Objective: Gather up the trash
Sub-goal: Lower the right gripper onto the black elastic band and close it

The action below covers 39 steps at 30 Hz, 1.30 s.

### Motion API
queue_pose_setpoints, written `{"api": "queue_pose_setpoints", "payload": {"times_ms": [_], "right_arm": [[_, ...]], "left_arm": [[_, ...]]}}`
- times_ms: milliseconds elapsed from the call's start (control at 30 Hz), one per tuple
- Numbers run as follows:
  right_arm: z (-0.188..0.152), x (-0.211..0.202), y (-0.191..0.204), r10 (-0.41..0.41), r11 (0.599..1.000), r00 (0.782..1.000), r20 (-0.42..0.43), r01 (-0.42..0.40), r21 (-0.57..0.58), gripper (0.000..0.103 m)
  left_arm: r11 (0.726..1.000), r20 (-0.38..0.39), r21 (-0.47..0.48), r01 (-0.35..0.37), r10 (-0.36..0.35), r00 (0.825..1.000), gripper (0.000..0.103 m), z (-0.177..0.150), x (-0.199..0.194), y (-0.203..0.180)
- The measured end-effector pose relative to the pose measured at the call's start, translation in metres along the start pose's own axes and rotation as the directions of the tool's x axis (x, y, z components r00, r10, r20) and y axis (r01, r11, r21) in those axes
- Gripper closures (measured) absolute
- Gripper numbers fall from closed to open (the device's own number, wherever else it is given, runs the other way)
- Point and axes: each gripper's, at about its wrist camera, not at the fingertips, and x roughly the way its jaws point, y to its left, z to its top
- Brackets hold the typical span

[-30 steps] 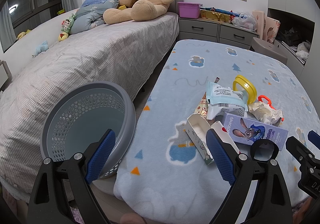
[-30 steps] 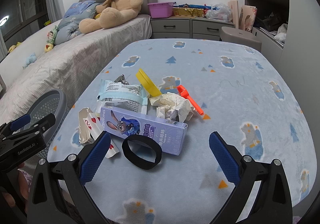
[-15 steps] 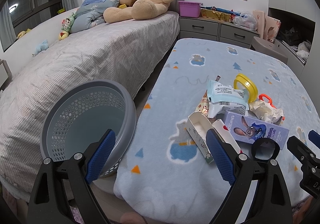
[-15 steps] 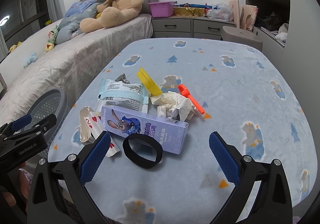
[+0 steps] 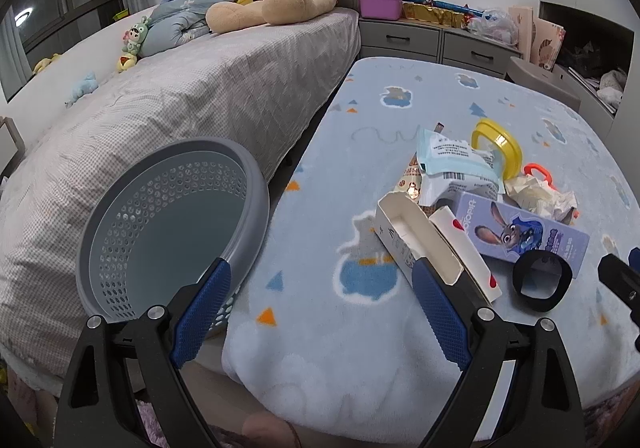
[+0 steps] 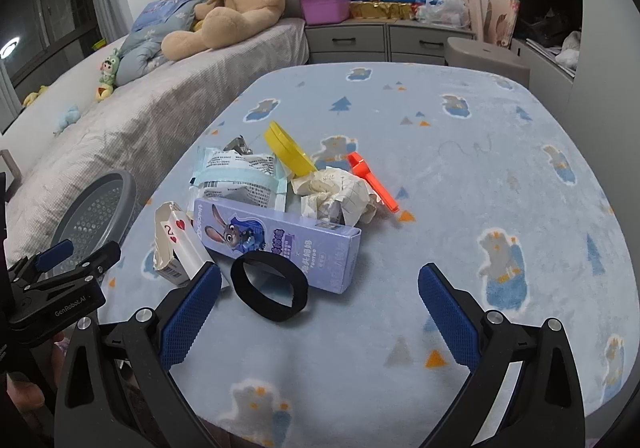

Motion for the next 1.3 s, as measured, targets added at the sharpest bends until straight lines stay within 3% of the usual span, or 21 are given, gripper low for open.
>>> {"api": "queue_pose_setpoints", "payload": {"times_ms": [200,467,767,1233,1300], "right_arm": [[0.003,0.008,-0.004,0.01,0.999,0.999,-0.038,-0.012,-0.052,0.006],[-0.018,0.031,0.008,0.022,1.0,0.992,-0.125,-0.024,-0.014,0.006],[-0.021,0.049,0.027,0.008,1.0,0.992,-0.124,-0.006,0.014,0.009],[-0.023,0.073,0.039,-0.048,0.999,0.987,-0.153,0.05,0.01,0.028],[-0.022,0.074,0.041,-0.046,0.999,0.988,-0.15,0.048,0.006,0.035]], "left_arm": [[1.0,0.002,0.005,0.002,-0.002,1.0,0.015,-0.001,0.001,-0.005],[1.0,-0.002,0.001,-0.013,0.013,1.0,0.015,0.0,0.005,0.0],[1.0,-0.003,-0.013,-0.007,0.006,1.0,0.015,0.0,0.003,0.01],[1.0,-0.012,-0.027,0.004,-0.004,1.0,0.015,-0.001,0.003,0.019],[1.0,-0.011,-0.025,0.004,-0.004,1.0,0.015,-0.001,0.004,0.019]]}}
